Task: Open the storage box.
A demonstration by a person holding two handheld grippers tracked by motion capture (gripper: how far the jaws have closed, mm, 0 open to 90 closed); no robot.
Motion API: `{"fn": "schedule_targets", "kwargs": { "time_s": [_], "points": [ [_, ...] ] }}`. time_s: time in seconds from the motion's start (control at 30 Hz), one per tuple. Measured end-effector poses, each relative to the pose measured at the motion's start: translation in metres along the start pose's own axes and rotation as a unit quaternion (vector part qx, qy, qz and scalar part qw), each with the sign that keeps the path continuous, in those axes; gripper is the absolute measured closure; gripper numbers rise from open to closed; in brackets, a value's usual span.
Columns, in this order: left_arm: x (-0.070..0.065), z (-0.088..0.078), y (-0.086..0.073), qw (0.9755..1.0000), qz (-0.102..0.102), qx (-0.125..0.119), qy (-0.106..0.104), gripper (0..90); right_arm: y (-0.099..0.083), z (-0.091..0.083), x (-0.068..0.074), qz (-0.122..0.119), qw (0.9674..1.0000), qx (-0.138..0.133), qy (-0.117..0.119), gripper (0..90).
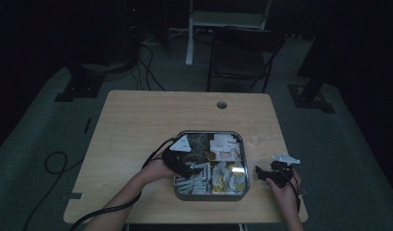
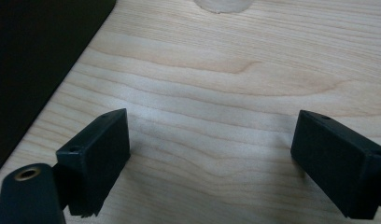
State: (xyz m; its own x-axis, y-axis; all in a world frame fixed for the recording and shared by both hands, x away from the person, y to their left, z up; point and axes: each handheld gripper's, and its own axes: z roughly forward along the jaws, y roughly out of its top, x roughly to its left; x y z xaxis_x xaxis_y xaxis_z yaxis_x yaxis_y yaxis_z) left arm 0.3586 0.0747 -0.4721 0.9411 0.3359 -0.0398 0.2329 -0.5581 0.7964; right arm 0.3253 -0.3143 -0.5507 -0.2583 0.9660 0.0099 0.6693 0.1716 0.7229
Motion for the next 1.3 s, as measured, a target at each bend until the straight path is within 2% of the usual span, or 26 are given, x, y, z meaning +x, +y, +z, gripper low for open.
{"fn": "schedule_targets", "kwargs": {
  "time_s": [0.03,0.27,0.33,0.6,0.77,0.8,0.87,0.9,0.93,1.0,1.23,1.3],
  "points": [
    [0.000,0.003,0.003,1.0000,0.001,0.004,0.005,6.6,0.000,0.000,0.000,0.000,1.0000,0.000,0.000,11.1],
    [0.000,0.012,0.009,1.0000,0.001,0.009,0.002,8.4,0.000,0.000,0.000,0.000,1.0000,0.000,0.000,11.1],
    [0.000,0.015,0.011,0.9999,0.002,0.009,0.004,12.5,0.000,0.000,0.000,0.000,1.0000,0.000,0.000,11.1],
    [0.002,0.031,0.022,0.9998,0.004,0.018,-0.004,16.0,0.000,0.000,0.000,0.000,1.0000,0.000,0.000,11.2],
    [0.004,0.039,0.025,0.9997,-0.002,0.022,-0.006,27.0,0.000,0.000,0.000,0.001,1.0000,0.000,0.000,11.2],
    [0.005,0.040,0.025,0.9997,-0.002,0.023,-0.006,27.0,0.000,0.000,0.000,0.001,1.0000,0.000,0.000,11.2],
    [0.007,0.042,0.025,0.9996,-0.003,0.026,-0.010,34.5,0.000,0.000,0.000,0.001,1.0000,0.000,0.000,11.2],
    [0.008,0.042,0.025,0.9997,0.004,0.024,-0.005,42.2,0.000,0.000,0.000,0.001,1.0000,0.000,0.000,11.2],
    [0.008,0.042,0.025,0.9997,0.004,0.024,-0.005,44.9,0.000,0.000,0.000,0.001,1.0000,0.000,0.000,11.2],
    [0.009,0.042,0.026,0.9996,0.005,0.025,-0.014,47.4,0.000,0.000,0.000,0.001,1.0000,0.000,0.000,11.2],
    [0.005,0.048,0.029,0.9991,0.010,0.038,-0.018,48.3,0.000,0.000,0.000,0.001,1.0000,0.000,0.000,11.2],
    [0.005,0.048,0.029,0.9990,0.009,0.038,-0.020,52.5,0.000,0.000,0.000,0.001,1.0000,0.000,0.000,11.2]
  ]
}}
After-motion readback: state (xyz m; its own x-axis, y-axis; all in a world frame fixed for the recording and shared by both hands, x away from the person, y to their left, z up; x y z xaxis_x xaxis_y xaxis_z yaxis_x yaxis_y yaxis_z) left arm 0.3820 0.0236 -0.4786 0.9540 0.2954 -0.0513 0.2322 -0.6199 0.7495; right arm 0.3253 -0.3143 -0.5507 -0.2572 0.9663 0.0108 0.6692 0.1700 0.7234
